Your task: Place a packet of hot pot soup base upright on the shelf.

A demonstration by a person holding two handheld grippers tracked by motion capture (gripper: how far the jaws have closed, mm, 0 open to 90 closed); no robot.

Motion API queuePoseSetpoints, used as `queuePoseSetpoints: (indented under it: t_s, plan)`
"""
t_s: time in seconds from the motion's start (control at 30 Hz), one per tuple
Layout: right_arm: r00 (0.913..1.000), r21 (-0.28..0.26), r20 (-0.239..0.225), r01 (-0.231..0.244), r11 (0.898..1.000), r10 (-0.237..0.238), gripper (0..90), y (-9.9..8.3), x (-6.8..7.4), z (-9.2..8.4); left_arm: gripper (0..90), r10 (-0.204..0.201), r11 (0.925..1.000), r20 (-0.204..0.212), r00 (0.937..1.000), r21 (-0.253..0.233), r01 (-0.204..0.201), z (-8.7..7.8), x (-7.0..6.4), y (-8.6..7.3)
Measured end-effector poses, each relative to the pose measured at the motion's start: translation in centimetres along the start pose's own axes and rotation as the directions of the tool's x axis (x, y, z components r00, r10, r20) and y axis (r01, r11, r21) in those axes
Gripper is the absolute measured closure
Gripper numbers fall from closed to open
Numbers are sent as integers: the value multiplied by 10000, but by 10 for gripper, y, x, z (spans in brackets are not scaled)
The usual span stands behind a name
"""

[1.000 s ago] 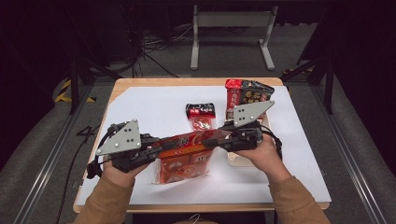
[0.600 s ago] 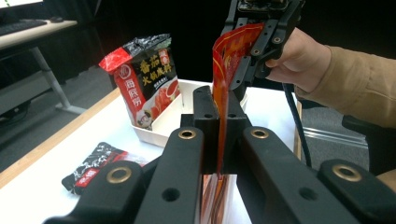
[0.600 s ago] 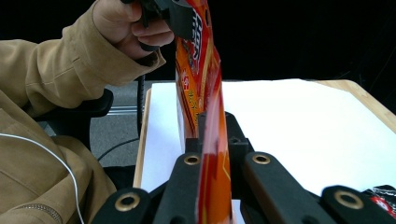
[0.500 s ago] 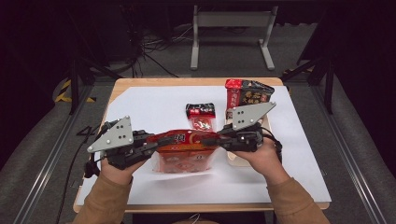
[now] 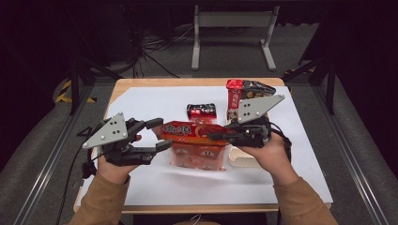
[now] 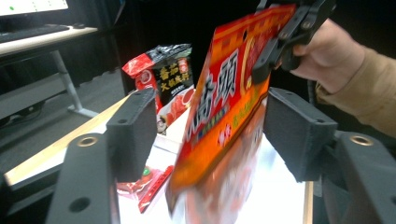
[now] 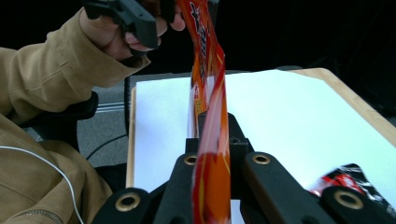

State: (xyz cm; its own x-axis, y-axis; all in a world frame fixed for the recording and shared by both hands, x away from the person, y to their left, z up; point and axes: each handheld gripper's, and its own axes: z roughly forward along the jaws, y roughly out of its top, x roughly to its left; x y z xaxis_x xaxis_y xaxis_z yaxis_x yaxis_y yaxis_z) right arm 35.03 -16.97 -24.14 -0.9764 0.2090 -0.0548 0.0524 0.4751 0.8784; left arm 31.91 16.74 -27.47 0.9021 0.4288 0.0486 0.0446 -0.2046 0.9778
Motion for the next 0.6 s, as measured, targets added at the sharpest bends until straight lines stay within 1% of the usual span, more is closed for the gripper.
queuePoseSetpoints:
  t_s: [0.07, 0.17, 0.23, 0.33, 0.5, 0.6]
  plan:
    - [9998, 2, 205, -50, 10000, 50, 896, 3, -2, -7, 324, -53, 10000, -62, 10000, 48, 54, -1, 3, -1]
    - [9983, -17, 542, -207, 9998, 208, 896, 7, -6, -16, 302, -238, 9997, -224, 9995, 38, 239, -1, 8, -4]
    - [9964, -64, 787, -305, 9995, 309, 896, 10, -8, -24, 292, -339, 9994, -263, 9991, 72, 341, -2, 12, -6]
    - [9940, -156, 1005, -419, 9990, 433, 895, 15, -11, -32, 273, -563, 9984, -175, 9983, 102, 565, -1, 18, -10]
    - [9890, -261, 1403, -435, 9987, 467, 896, 22, -16, -45, 231, -705, 9970, -184, 9973, 308, 710, 1, 24, -14]
    - [9862, -365, 1570, -470, 9982, 522, 895, 25, -20, -53, 219, -751, 9966, -229, 9969, 320, 758, 1, 26, -15]
